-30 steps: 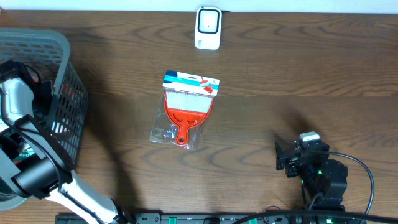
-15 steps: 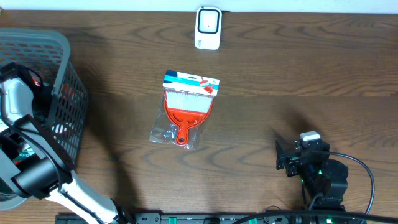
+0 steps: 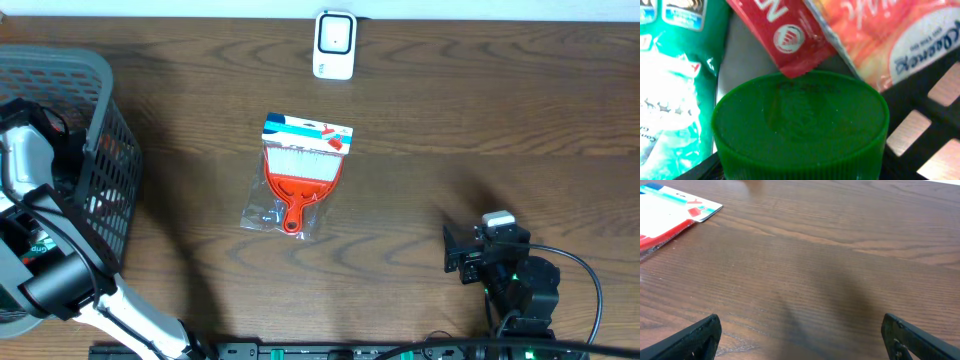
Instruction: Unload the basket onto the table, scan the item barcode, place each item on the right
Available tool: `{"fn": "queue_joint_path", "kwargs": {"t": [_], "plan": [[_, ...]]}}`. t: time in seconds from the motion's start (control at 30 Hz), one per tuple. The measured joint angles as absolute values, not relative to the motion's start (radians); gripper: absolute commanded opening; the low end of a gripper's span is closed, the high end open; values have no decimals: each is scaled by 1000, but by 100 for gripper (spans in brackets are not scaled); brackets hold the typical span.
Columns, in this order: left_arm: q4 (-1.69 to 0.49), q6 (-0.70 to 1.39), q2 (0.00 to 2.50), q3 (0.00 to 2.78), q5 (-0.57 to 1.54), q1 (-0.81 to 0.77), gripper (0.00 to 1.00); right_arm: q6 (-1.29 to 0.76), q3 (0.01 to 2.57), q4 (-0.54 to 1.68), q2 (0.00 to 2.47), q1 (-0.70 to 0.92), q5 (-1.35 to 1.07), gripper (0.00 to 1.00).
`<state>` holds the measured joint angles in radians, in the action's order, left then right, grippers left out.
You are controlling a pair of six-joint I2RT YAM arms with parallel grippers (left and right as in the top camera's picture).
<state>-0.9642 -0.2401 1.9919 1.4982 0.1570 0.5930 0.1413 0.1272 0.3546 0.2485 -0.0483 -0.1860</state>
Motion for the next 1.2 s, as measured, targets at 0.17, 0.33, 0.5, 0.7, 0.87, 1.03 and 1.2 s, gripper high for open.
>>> {"fn": "queue_joint_path", "kwargs": {"t": [0.17,0.33,0.5,0.7,0.87,1.03,1.2], "plan": [[-931,-215,1992,1498,159,593,20,141,127,355,249,-48,-186,99],[-925,-207,1980,1498,159,593,19,141,127,355,249,-48,-186,99],[-902,-206,1911,1499,159,593,19,141,127,355,249,-48,-186,99],[-889,-206,1767,1501,159,593,19,141,127,355,249,-48,-186,99],[-886,-206,1695,1501,159,593,19,141,127,355,249,-48,-186,99],[-864,-206,1636,1501,159,593,19,141,126,355,249,-48,-186,99],[-854,-206,1561,1501,159,593,19,141,124,355,249,-48,-186,99]]}}
